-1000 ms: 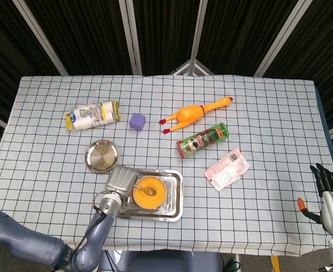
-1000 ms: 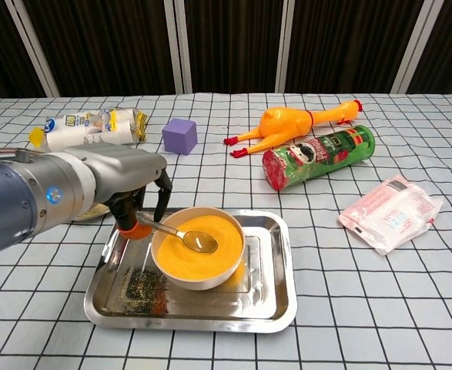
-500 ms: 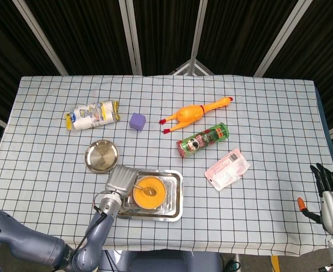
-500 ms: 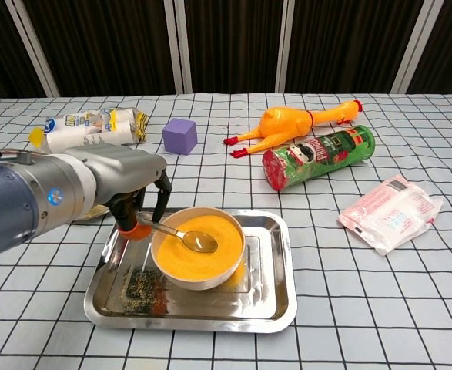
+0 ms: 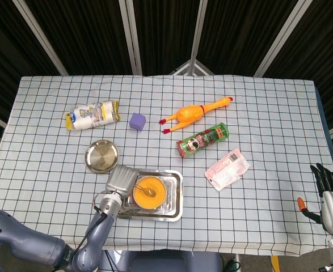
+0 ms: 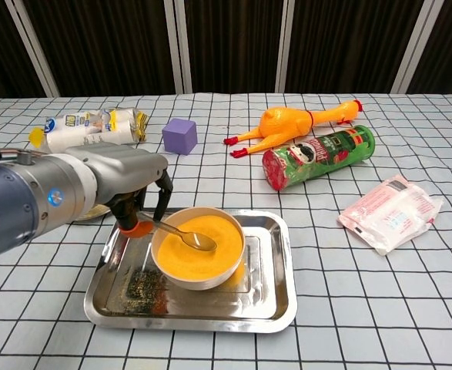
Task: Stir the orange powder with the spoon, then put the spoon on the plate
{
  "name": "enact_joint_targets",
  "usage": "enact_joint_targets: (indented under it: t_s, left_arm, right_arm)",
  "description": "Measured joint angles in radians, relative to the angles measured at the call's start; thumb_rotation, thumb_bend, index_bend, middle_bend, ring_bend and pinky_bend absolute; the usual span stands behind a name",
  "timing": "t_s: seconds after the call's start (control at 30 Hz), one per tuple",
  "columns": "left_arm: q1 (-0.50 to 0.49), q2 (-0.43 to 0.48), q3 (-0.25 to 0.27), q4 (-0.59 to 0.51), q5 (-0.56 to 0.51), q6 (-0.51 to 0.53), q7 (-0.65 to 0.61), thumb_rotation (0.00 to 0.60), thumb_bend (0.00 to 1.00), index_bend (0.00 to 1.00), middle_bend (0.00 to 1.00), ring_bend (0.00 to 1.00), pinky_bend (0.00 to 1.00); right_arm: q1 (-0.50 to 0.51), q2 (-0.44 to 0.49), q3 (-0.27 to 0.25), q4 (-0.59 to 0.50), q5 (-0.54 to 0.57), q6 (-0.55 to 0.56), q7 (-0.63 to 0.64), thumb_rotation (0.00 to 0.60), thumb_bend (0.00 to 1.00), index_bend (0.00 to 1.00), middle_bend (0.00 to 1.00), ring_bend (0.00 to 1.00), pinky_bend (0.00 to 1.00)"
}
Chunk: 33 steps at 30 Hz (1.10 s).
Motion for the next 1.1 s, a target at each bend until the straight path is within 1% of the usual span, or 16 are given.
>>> enact_joint_targets:
  t_s: [0.13, 0.27, 0.4, 0.47, 0.53, 0.67, 0.83, 1.1]
  left_arm:
    - [0.000, 0.003, 0.005, -0.001, 0.012, 0.003, -0.001, 0.600, 0.58, 0.57, 1.00, 1.00, 0.97]
    - [0.000, 0.006, 0.014, 0.000, 0.037, 0.009, 0.000, 0.600, 0.58, 0.66, 1.00, 1.00, 0.97]
    - [0.000, 0.008, 0.037, 0.006, 0.092, 0.023, 0.005, 0.600, 0.59, 0.73, 1.00, 1.00, 0.97]
    - [0.000, 0.009, 0.057, 0.013, 0.137, 0.031, 0.011, 0.600, 0.62, 0.77, 1.00, 1.00, 0.97]
    - [0.000, 0.012, 0.081, 0.021, 0.191, 0.041, 0.019, 0.600, 0.64, 0.78, 1.00, 1.00, 0.97]
    - [-0.002, 0.022, 0.132, 0.044, 0.301, 0.056, 0.051, 0.600, 0.64, 0.79, 1.00, 1.00, 0.97]
    - [-0.014, 0.042, 0.195, 0.086, 0.424, 0.060, 0.136, 0.600, 0.64, 0.80, 1.00, 1.00, 0.97]
    - [-0.047, 0.059, 0.267, 0.175, 0.588, 0.023, 0.247, 0.600, 0.65, 0.81, 1.00, 1.00, 0.97]
  right_arm:
    - [0.000, 0.000, 0.000, 0.000, 0.001, 0.000, 0.000, 0.600, 0.41, 0.00, 0.00, 0.00, 0.00]
    - [0.000, 0.000, 0.000, -0.001, 0.001, 0.000, 0.000, 0.600, 0.41, 0.00, 0.00, 0.00, 0.00]
    - [0.000, 0.000, 0.000, -0.001, 0.002, -0.001, 0.001, 0.600, 0.41, 0.00, 0.00, 0.00, 0.00]
    - [0.000, 0.001, 0.000, -0.001, 0.002, -0.001, 0.002, 0.600, 0.41, 0.00, 0.00, 0.00, 0.00]
    - [0.000, 0.001, 0.000, -0.001, 0.002, -0.001, 0.003, 0.600, 0.41, 0.00, 0.00, 0.00, 0.00]
    - [0.000, 0.001, 0.001, -0.002, 0.002, -0.001, 0.004, 0.600, 0.41, 0.00, 0.00, 0.00, 0.00]
    - [0.001, 0.001, 0.001, -0.003, 0.003, -0.003, 0.006, 0.600, 0.41, 0.00, 0.00, 0.00, 0.00]
    - [0.001, 0.003, 0.002, -0.006, 0.005, -0.005, 0.013, 0.600, 0.41, 0.00, 0.00, 0.00, 0.00]
